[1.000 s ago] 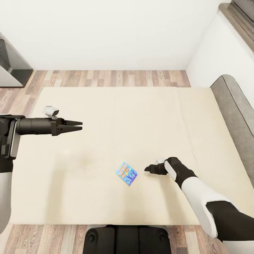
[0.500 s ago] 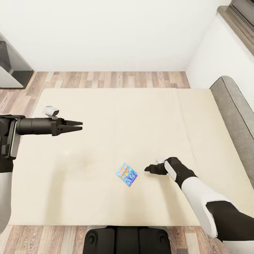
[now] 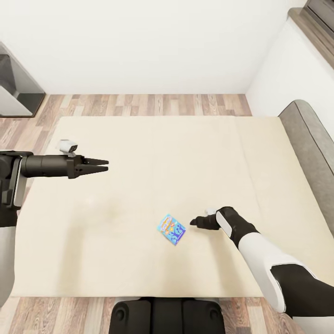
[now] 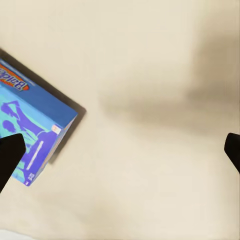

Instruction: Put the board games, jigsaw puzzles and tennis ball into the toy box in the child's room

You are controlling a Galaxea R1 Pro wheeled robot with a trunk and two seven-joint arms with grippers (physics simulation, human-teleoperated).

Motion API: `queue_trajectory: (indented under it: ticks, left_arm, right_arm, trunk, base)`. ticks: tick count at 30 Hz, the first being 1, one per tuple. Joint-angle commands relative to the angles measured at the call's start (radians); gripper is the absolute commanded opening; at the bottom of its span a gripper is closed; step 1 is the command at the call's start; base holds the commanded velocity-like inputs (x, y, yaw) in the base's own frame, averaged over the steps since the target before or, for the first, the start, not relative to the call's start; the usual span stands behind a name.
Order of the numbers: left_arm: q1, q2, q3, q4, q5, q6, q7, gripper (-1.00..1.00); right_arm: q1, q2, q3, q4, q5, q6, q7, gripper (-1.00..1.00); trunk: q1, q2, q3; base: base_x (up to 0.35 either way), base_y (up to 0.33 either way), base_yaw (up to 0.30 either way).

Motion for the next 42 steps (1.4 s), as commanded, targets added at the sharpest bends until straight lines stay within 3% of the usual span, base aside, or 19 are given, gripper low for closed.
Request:
queue_trajectory:
  ticks: [1,42]
  left_arm:
    - [0.000,0.001,0.000,0.000,0.000,0.011,-0.003,1.00]
    - [0.000,-0.001,-0.001,0.000,-0.001,0.011,-0.003,1.00]
  right_arm:
    - [0.000,-0.001,0.008,-0.001,-0.010,0.004,-0.003,1.00]
    - [0.000,-0.002,0.007,-0.001,-0.010,0.004,-0.003,1.00]
  trunk:
    - [0.001,-0.002,-0.001]
    - [0.001,-0.002,-0.001]
  base:
    - [0.000,0.031,0.000]
    - [0.000,0.063,0.000]
